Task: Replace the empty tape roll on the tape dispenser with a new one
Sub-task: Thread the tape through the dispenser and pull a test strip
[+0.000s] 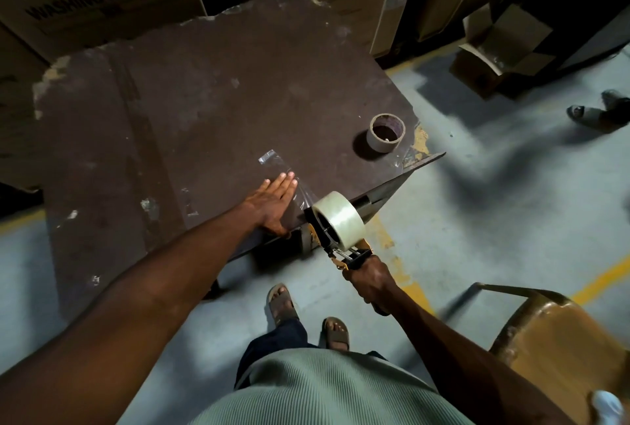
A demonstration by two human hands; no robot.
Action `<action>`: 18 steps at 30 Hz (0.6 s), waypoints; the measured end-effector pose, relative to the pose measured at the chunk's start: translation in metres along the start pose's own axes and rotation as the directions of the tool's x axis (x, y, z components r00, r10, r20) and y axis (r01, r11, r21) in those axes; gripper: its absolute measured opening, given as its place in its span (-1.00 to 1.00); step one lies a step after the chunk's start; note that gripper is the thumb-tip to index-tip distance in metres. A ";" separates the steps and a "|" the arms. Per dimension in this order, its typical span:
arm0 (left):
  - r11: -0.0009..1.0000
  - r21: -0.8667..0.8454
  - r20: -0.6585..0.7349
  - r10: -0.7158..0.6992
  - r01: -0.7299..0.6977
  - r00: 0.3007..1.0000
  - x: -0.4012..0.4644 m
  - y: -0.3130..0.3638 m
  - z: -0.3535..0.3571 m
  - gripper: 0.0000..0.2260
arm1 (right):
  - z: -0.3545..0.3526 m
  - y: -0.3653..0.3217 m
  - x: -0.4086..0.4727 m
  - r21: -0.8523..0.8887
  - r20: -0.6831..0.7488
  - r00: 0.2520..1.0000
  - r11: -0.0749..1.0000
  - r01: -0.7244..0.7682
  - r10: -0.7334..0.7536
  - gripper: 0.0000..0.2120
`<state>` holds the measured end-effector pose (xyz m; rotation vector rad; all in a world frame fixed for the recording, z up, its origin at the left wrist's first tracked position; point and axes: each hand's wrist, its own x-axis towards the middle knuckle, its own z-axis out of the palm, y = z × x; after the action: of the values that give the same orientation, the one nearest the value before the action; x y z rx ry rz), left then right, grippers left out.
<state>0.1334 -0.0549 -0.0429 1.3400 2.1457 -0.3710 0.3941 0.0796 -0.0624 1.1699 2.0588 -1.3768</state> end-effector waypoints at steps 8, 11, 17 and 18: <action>1.000 -0.004 -0.004 0.018 -0.018 1.000 -0.002 0.001 -0.001 0.18 | 0.007 0.011 0.003 0.055 -0.010 0.997 0.996 -0.076 0.077 -0.90; 1.000 -0.012 -0.011 0.018 -0.018 1.000 0.001 -0.003 0.000 0.18 | 0.006 0.015 0.009 0.073 -0.044 0.995 0.993 -0.088 0.091 -0.92; 0.999 -0.028 -0.005 0.047 -0.047 0.999 0.001 -0.007 0.003 0.18 | 0.002 0.014 0.017 0.117 -0.026 0.996 0.990 -0.082 0.085 -0.90; 0.998 -0.030 -0.007 0.051 -0.051 0.999 0.002 -0.008 0.002 0.19 | 0.002 0.015 0.018 0.137 -0.018 0.996 0.987 -0.086 0.089 -0.87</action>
<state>0.1259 -0.0582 -0.0469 1.3785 2.1097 -0.3133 0.3958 0.0882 -0.0845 1.3230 1.9305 -1.4871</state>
